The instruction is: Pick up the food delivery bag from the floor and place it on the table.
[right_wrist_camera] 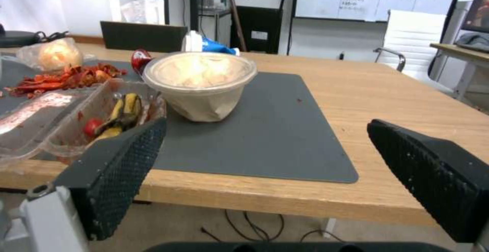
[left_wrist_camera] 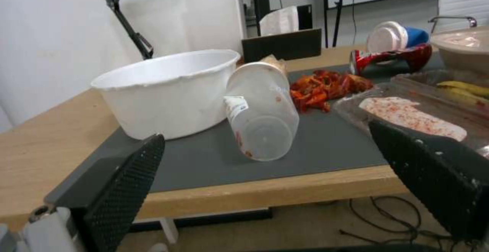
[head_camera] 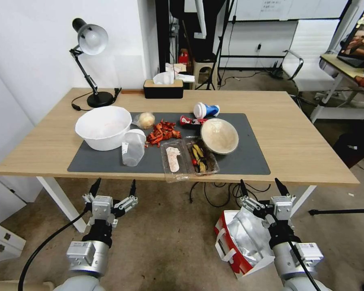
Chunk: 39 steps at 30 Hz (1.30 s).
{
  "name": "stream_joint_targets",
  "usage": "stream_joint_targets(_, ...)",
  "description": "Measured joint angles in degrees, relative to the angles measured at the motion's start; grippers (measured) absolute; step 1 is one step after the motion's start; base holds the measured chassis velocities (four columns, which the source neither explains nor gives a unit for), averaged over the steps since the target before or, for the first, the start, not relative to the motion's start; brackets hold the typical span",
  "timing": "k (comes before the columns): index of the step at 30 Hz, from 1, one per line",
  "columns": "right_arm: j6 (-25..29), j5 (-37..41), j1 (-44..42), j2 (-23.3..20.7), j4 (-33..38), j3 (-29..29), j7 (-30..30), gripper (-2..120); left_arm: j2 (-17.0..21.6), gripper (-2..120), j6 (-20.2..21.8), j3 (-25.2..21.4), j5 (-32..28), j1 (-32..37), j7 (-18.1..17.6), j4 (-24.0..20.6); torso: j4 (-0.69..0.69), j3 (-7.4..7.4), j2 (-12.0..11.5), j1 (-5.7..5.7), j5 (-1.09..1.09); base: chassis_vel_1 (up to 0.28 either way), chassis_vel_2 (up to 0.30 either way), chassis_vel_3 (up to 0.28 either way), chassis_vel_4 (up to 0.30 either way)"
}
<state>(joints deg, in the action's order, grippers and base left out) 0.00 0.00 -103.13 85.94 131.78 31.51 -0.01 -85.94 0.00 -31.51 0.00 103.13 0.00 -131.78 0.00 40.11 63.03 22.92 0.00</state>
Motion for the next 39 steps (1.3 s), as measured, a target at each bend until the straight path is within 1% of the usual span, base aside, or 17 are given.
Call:
stream_joint_targets(16,-0.06,0.04,0.02,-0.03,0.00,0.00,-0.05,100,0.00,100,0.00,-0.01,0.00,0.00,0.00,0.00,0.00,0.00,0.00,0.00,0.00,0.000,0.000,0.000,0.000)
stream_joint_targets(18,-0.69,0.49,0.28,-0.39,0.06,0.02,-0.82,100,-0.52,100,0.35,-1.20,-0.64,0.00,0.46,-0.16,-0.02,0.00,0.00,0.00,-0.01,0.000,0.000,0.000,0.000)
stream_joint_targets(19,-1.86,1.28,0.80,-1.07,0.27,0.13,-2.27,100,-1.47,100,1.03,-3.33,-1.80,-0.02,1.17,-0.76,-0.02,0.00,0.00,0.00,0.00,0.000,0.000,0.000,0.000)
stream_joint_targets(20,-1.86,1.28,0.80,-1.07,0.27,0.13,-2.27,100,-1.47,100,1.03,-3.33,-1.80,-0.02,1.17,-0.76,-0.02,0.00,0.00,0.00,0.00,0.000,0.000,0.000,0.000)
stream_joint_targets(21,-2.52,1.69,1.08,-1.42,0.39,0.18,-3.02,100,-1.95,100,1.37,-4.39,-2.41,-0.03,1.55,-1.09,-0.01,0.00,0.00,0.00,0.00,0.000,0.000,0.000,0.000)
stream_joint_targets(22,-4.44,2.92,1.98,-2.61,0.75,0.29,-5.34,100,-3.75,100,2.69,-8.34,-4.62,-0.05,2.99,-2.14,0.04,0.00,-0.01,0.00,0.00,0.000,0.000,0.000,0.000)
stream_joint_targets(23,-4.49,2.95,2.03,-2.66,0.77,0.32,-5.39,100,-4.65,100,3.35,-10.28,-5.72,-0.06,3.68,-2.66,0.03,0.00,0.00,0.01,0.00,0.000,0.000,0.000,0.000)
stream_joint_targets(24,-4.49,2.95,2.03,-2.66,0.77,0.32,-5.39,100,-4.65,100,3.35,-10.28,-5.72,-0.06,3.68,-2.66,0.03,0.00,0.00,0.01,0.00,0.000,0.000,0.000,0.000)
stream_joint_targets(25,-4.75,3.10,2.10,-2.79,0.76,0.32,-5.68,100,-5.14,100,3.70,-11.40,-6.34,-0.07,4.06,-2.97,0.00,0.00,0.00,0.00,0.02,0.000,0.000,0.000,0.000)
stream_joint_targets(26,-6.47,4.30,2.93,-3.77,1.06,0.45,-7.88,100,-6.12,100,4.35,-13.41,-8.41,-0.33,4.59,-3.21,0.01,0.00,0.00,0.00,0.01,0.000,0.000,0.000,0.000)
stream_joint_targets(28,-7.24,4.81,3.26,-4.20,1.21,0.52,-8.79,100,-6.22,100,4.39,-13.64,-8.73,-0.39,4.64,-3.20,0.01,0.00,0.00,0.00,-0.02,0.000,0.000,0.000,0.000)
stream_joint_targets(32,-13.69,9.14,6.19,-7.75,2.40,1.10,-16.74,100,-6.37,100,4.45,-13.96,-9.28,-0.39,4.75,-3.05,0.00,0.00,0.00,0.00,0.01,0.000,0.000,0.000,0.000)
stream_joint_targets(33,-13.69,9.14,6.19,-7.75,2.40,1.10,-16.74,100,-6.37,100,4.45,-13.96,-9.28,-0.39,4.75,-3.05,0.00,0.00,0.00,0.00,0.01,0.000,0.000,0.000,0.000)
stream_joint_targets(35,-16.19,10.81,7.33,-9.10,2.85,1.29,-19.81,100,-6.35,100,4.44,-14.06,-9.28,-0.34,4.76,-3.11,0.00,0.00,0.00,0.00,0.00,0.000,0.000,0.000,0.000)
stream_joint_targets(36,-18.44,12.32,8.32,-10.35,3.24,1.50,-22.56,100,-6.33,100,4.38,-14.09,-9.28,-0.28,4.76,-3.16,0.00,0.00,0.00,0.01,0.00,0.000,0.000,0.000,0.000)
stream_joint_targets(37,-18.44,12.32,8.32,-10.35,3.24,1.50,-22.56,100,-6.33,100,4.38,-14.09,-9.28,-0.28,4.76,-3.16,0.00,0.00,0.00,0.01,0.00,0.000,0.000,0.000,0.000)
stream_joint_targets(39,-20.93,14.01,9.46,-11.74,3.71,1.71,-25.63,100,-6.32,100,4.33,-14.09,-9.27,-0.11,4.75,-3.21,0.00,0.00,0.00,0.00,0.00,0.000,0.000,0.000,0.000)
